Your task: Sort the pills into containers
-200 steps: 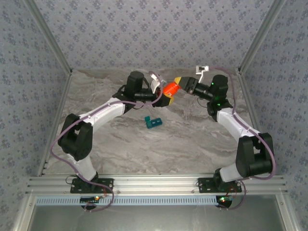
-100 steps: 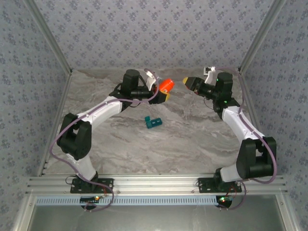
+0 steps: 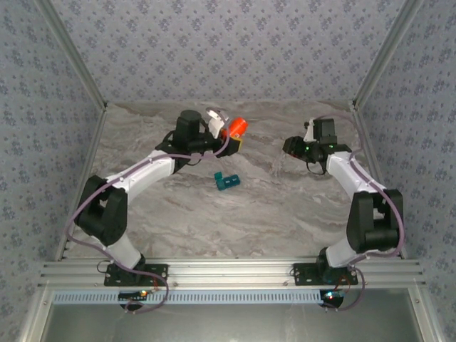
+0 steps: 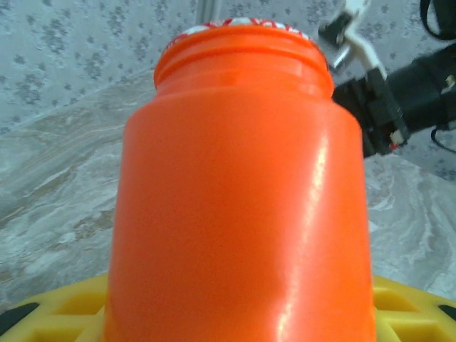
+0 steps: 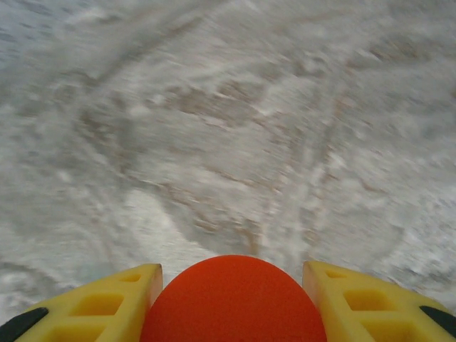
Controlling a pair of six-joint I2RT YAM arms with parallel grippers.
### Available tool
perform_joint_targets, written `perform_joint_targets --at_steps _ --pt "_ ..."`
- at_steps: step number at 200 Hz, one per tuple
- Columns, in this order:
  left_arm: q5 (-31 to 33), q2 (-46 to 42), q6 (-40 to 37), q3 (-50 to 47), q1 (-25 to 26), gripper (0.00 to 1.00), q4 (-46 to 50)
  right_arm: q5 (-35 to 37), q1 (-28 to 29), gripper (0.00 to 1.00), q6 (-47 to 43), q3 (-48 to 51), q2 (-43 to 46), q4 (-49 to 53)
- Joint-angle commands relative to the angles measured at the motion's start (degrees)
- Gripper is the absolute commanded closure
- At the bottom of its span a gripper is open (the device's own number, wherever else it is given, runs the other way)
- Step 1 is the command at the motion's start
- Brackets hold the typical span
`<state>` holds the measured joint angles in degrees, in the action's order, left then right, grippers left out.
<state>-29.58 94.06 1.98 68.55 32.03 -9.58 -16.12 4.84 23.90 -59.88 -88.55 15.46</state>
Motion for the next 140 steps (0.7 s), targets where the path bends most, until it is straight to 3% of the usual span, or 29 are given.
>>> perform_joint_targets --at_steps 1,80,140 --pt "3.6 -4.4 -1.5 -2.1 0.3 1.0 -2.3 8.1 0.0 0.6 -0.6 2.5 -2.7 1.9" --pt "7.2 -9.3 -1.8 -7.3 0.7 1.0 -2.5 16.8 4.0 0.52 4.1 7.3 -8.8 -1.0" --pt "8.6 -11.0 -2.1 -9.2 0.8 1.0 -1.4 16.4 4.6 0.26 6.5 7.1 -10.0 -1.0"
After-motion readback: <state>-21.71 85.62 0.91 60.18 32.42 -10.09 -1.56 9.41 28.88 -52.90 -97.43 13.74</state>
